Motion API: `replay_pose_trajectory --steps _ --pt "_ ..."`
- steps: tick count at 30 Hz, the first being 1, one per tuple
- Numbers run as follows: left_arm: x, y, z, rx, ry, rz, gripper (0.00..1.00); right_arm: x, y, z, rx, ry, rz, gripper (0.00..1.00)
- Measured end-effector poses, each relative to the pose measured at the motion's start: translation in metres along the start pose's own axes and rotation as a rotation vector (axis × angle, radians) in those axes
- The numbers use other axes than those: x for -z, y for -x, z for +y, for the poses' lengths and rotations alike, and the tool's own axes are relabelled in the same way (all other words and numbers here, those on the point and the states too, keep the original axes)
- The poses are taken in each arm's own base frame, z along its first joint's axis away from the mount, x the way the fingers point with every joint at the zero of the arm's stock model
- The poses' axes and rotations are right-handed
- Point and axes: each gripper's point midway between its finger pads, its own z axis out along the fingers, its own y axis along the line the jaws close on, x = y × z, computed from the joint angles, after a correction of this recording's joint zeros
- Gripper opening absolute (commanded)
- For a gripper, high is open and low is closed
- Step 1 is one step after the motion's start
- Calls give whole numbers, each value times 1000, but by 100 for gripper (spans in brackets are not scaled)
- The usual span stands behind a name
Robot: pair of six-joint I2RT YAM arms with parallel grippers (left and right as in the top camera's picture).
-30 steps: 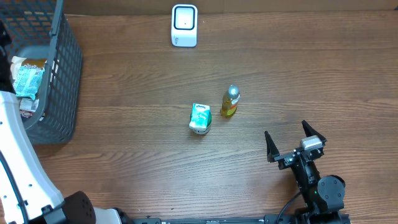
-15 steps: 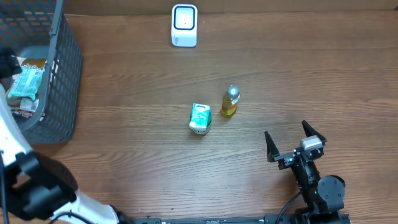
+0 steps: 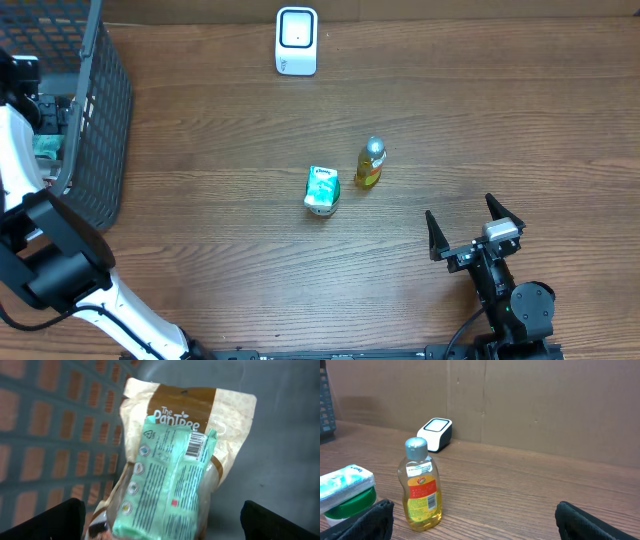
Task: Scan the item barcode
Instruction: 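Move the left gripper into the basket toward the green wipes pack, then grasp the green Pantree wipes pack with the left gripper and lift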
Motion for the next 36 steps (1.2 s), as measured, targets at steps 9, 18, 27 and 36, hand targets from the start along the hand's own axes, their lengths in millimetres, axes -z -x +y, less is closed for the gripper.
replay_pose_trajectory --steps 9,18,27,36 --pt "-19 -8 -5 -45 -8 31 100 0 0 0 0 0 0 100" --pt "-46 -23 -10 -46 -23 76 100 0 0 0 0 -1 0 100" --pt "-66 -38 -9 -33 -31 111 100 0 0 0 0 0 0 100" --pt "-75 -44 -5 1 -35 112 100 0 0 0 0 0 0 100"
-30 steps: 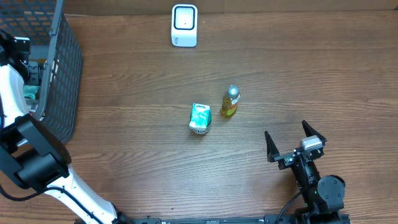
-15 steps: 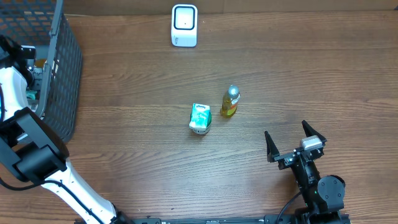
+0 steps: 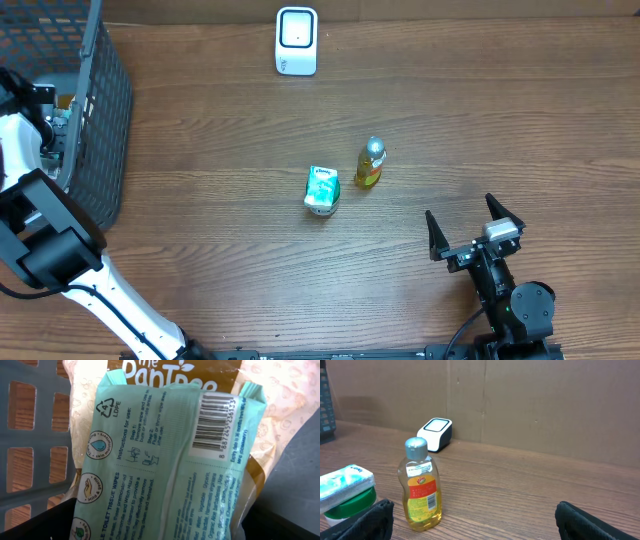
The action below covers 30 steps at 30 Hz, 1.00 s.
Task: Scan the item barcode
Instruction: 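Grasp the green Pantree wipes pack with the left gripper and lift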
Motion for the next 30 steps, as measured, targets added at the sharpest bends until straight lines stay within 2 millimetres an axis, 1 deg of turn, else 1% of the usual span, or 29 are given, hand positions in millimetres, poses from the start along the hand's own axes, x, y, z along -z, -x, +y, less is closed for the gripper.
replay_pose_trajectory --steps 11,17,20,21,22,23,26,27,28,30 --pt "-1 1 4 11 2 -11 100 0 0 0 0 0 0 100" --pt "-4 -2 2 24 2 -8 100 0 0 0 0 0 0 100" --pt "-6 -4 4 43 15 -1 100 0 0 0 0 0 0 100" --pt "-7 -4 6 47 21 2 98 0 0 0 0 0 0 100" --pt "-7 -5 6 51 25 4 93 0 0 0 0 0 0 100" --pt "-7 -5 7 56 29 5 86 0 0 0 0 0 0 100" --pt "-9 -9 11 73 42 17 55 0 0 0 0 0 1 100" --pt "-10 -10 12 73 44 19 41 0 0 0 0 0 0 100" --pt "-10 -10 14 79 48 20 33 0 0 0 0 0 0 100" --pt "-10 -10 15 78 53 19 26 0 0 0 0 0 0 100"
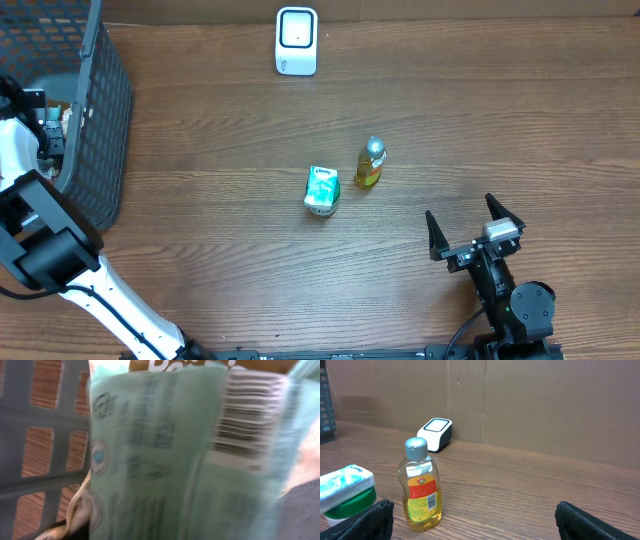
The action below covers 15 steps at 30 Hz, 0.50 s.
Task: Scan the item barcode
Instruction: 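Grasp the green Pantree wipes pack with the left gripper and lift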
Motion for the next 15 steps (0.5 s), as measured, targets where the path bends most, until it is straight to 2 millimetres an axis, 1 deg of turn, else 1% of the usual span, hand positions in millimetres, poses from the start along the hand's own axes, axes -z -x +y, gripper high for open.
replay_pose_trajectory --steps 1,3,5,8,11,13,15 --pt "1 2 1 1 3 -5 24 0 0 0 0 0 0 100" --pt "2 1 0 4 0 -3 13 0 0 0 0 0 0 100" --pt "2 1 -1 17 -8 -4 7 0 0 0 0 0 0 100" --pt "4 4 -5 34 -26 -13 6 0 0 0 0 0 -1 100" --pt "11 8 -11 69 -67 -33 4 0 0 0 -1 0 0 100" --pt "20 13 -14 89 -81 -49 4 0 0 0 -1 0 0 100" --pt "35 23 -13 105 -82 -84 4 0 0 0 -1 0 0 100"
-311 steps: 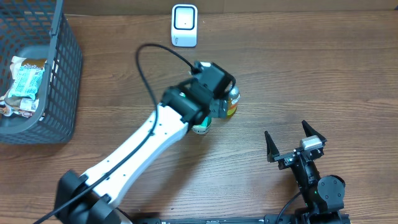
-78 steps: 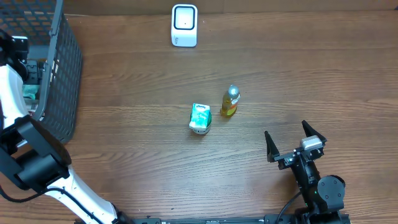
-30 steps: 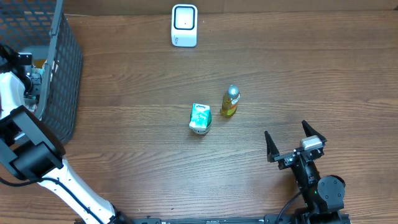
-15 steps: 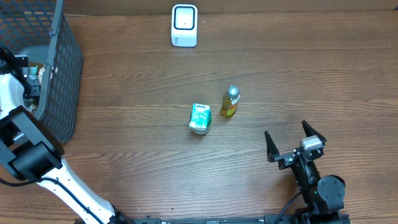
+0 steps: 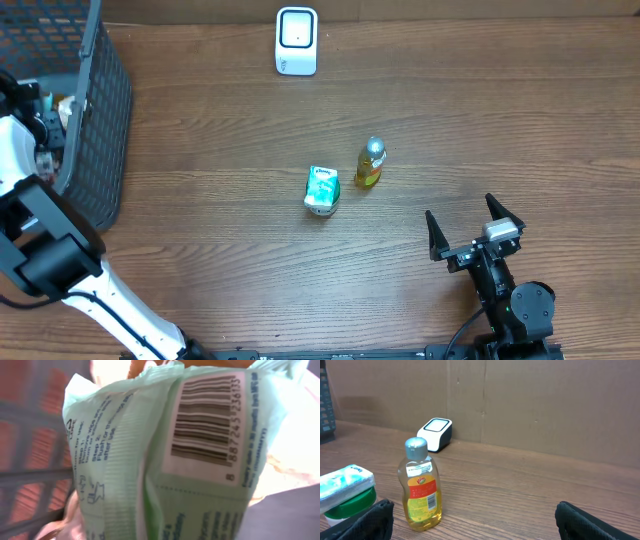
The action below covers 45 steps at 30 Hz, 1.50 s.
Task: Scan the item barcode
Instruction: 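Grasp the green Pantree wipes pack with the left gripper and lift, then carry the wipes pack with the left gripper out of the basket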
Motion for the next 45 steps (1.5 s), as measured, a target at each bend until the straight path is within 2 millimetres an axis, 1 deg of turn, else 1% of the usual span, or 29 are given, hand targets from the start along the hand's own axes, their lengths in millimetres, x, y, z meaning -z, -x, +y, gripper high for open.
replay_pose_trajectory --steps 2,3,4,6,7,8,10,13,15,16,18,19,20,21,22,24,26,28,30,32,36,39,41,42,43,45 --pt "26 18 0 16 6 -62 4 0 0 0 0 0 0 100" --pt "42 30 0 22 11 -103 4 0 0 0 0 0 0 100" --pt "63 44 0 28 17 -153 4 0 0 0 1 0 0 100" --pt "112 69 0 40 33 -263 4 0 0 0 0 0 0 100" --pt "143 83 0 43 40 -331 4 0 0 0 1 0 0 100" --pt "170 92 -1 46 43 -387 4 0 0 0 0 0 0 100" --pt "232 107 -6 58 45 -504 4 0 0 0 0 0 0 100" --pt "305 112 -18 80 22 -629 4 0 0 0 0 0 0 100" --pt "341 110 -32 92 -10 -682 4 0 0 0 0 0 0 100" --pt "357 107 -42 95 -35 -699 4 0 0 0 1 0 1 100" --pt "376 100 -63 88 -83 -709 4 0 0 0 0 0 0 100" --pt "385 95 -79 72 -118 -708 4 0 0 0 0 0 0 100" --pt "391 91 -92 57 -148 -701 4 0 0 0 0 0 0 100" --pt "397 85 -112 35 -190 -689 4 0 0 0 1 0 0 100" --pt "398 79 -124 21 -217 -671 4 0 0 0 1 0 0 100" --pt "402 64 -155 -11 -288 -618 4 0 0 0 0 0 0 100" --pt "402 45 -181 -28 -349 -544 4 0 0 0 1 0 0 100" --pt "399 27 -198 -36 -385 -472 4 0 0 0 1 0 0 100" --pt "397 9 -211 -45 -409 -402 5 0 0 0 0 0 0 100" --pt "394 -8 -219 -49 -423 -334 4 0 0 0 0 0 0 100" --pt "383 -27 -228 -18 -427 -234 4 0 0 0 0 0 0 100" --pt "360 -43 -234 36 -414 -137 6 0 0 0 0 0 0 100" --pt "340 -56 -240 70 -398 -68 6 0 0 0 0 0 0 100" --pt "326 -65 -243 85 -385 -26 7 0 0 0 0 0 0 100" --pt "320 -70 -244 91 -379 -7 7 0 0 0 0 0 0 100" --pt "300 -84 -248 104 -362 45 8 0 0 0 0 0 1 100"
